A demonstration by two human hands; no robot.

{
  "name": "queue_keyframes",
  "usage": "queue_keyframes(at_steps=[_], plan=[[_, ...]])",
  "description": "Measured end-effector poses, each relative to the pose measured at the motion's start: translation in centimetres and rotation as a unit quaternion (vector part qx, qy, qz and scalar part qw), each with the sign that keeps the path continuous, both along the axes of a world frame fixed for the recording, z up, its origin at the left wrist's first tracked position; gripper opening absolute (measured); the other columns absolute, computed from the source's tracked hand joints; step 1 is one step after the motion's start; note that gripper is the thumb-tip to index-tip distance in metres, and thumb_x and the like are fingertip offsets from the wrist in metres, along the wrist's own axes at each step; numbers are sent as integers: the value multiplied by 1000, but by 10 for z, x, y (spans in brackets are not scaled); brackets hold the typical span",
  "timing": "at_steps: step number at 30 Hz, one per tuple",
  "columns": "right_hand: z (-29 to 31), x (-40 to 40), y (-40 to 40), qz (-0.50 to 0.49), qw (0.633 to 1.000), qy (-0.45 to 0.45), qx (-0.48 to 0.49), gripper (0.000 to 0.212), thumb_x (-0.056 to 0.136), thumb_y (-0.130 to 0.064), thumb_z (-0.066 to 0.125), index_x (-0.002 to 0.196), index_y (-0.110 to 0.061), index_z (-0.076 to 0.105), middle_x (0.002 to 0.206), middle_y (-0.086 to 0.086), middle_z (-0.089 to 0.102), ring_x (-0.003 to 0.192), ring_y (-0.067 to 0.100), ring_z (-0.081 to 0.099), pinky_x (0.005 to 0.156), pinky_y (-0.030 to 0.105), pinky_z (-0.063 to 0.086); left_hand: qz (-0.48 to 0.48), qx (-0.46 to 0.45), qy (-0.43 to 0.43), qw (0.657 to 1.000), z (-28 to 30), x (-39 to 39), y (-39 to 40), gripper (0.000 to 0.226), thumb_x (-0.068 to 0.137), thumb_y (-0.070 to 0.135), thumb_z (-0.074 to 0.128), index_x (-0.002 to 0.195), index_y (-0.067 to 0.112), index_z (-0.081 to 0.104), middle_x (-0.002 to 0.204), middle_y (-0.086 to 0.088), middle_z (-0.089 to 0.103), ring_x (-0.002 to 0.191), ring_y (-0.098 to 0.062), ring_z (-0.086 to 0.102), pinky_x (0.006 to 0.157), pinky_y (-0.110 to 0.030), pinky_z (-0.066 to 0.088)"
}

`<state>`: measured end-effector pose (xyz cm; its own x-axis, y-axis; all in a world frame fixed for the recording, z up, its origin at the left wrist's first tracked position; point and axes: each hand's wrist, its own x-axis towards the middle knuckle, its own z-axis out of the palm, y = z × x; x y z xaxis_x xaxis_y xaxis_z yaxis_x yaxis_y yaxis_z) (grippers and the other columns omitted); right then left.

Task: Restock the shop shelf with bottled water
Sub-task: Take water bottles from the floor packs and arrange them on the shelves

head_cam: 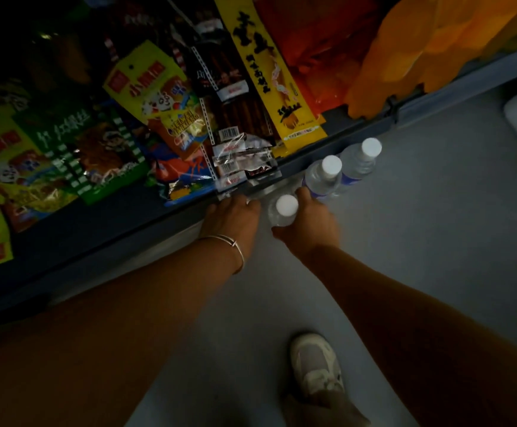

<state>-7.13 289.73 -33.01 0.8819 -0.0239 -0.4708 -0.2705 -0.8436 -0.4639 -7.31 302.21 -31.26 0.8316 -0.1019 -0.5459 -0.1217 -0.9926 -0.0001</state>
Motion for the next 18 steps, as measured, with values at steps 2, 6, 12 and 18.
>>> queue_keyframes(at_steps=[2, 6, 12, 18], plan=[[27, -4, -3, 22, 1000, 6, 1, 63, 73, -28, 77, 125, -18, 42, 125, 7, 58, 113, 28, 56, 87, 39, 48, -11, 10, 7, 1000, 25, -2, 1, 62, 81, -1, 57, 137, 14, 34, 137, -12, 38, 129, -31, 36, 107, -42, 33], [111, -7, -9, 65, 998, 1, 10, 56, 72, -32, 76, 117, -18, 46, 117, 7, 61, 108, 29, 58, 82, 38, 48, -41, 11, 10, 999, 97, -8, 0, 51, 87, 4, 50, 135, 13, 38, 135, -12, 41, 127, -32, 39, 106, -44, 34], [280, -12, -14, 134, 989, -65, 15, 57, 72, -38, 75, 119, -18, 49, 114, 6, 63, 105, 29, 59, 80, 35, 48, -70, 12, -16, 997, 254, -12, 3, 47, 85, 9, 56, 130, 14, 45, 130, -11, 50, 122, -32, 48, 101, -42, 41], [468, -12, -13, 198, 967, -160, 29, 49, 70, -39, 75, 112, -21, 59, 111, 6, 65, 102, 27, 61, 80, 36, 52, -21, -49, -39, 998, 435, -19, 9, 37, 86, 17, 59, 123, 12, 54, 125, -9, 56, 116, -29, 53, 101, -37, 41]])
